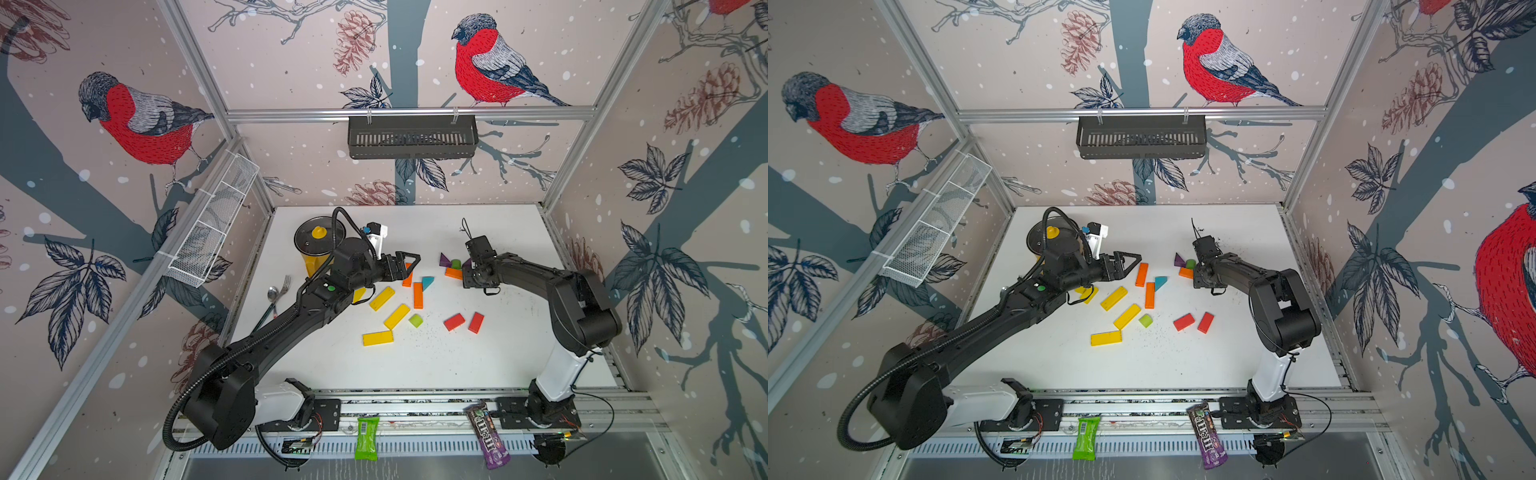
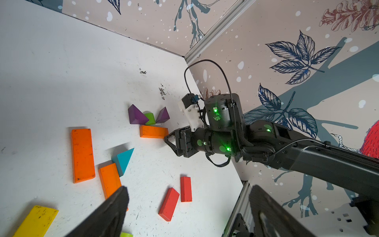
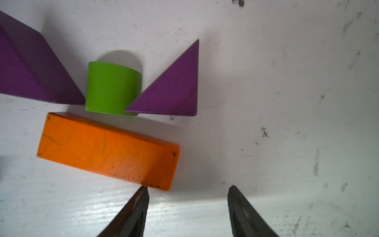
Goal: Assemble a carrot with building blocks
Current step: Assemble the building block at the center of the board.
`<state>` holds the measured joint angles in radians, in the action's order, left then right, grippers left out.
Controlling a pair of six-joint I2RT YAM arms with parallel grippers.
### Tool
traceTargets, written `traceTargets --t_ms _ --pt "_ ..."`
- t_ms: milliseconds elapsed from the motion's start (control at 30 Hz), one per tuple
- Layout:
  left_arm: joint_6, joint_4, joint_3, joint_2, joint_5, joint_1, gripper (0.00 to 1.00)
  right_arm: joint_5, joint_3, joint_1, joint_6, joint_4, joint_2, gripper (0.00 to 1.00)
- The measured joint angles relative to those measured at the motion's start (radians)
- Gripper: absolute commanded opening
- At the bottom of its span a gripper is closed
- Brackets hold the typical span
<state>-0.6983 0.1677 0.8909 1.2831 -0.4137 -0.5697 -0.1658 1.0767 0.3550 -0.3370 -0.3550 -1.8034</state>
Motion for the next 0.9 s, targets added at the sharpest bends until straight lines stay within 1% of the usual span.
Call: traceTargets --t_ms 900 --pt "0.0 0.0 0.0 0.002 0.0 0.0 0.93 -0.008 0.084 0.023 0.027 -0.01 -0.077 0.61"
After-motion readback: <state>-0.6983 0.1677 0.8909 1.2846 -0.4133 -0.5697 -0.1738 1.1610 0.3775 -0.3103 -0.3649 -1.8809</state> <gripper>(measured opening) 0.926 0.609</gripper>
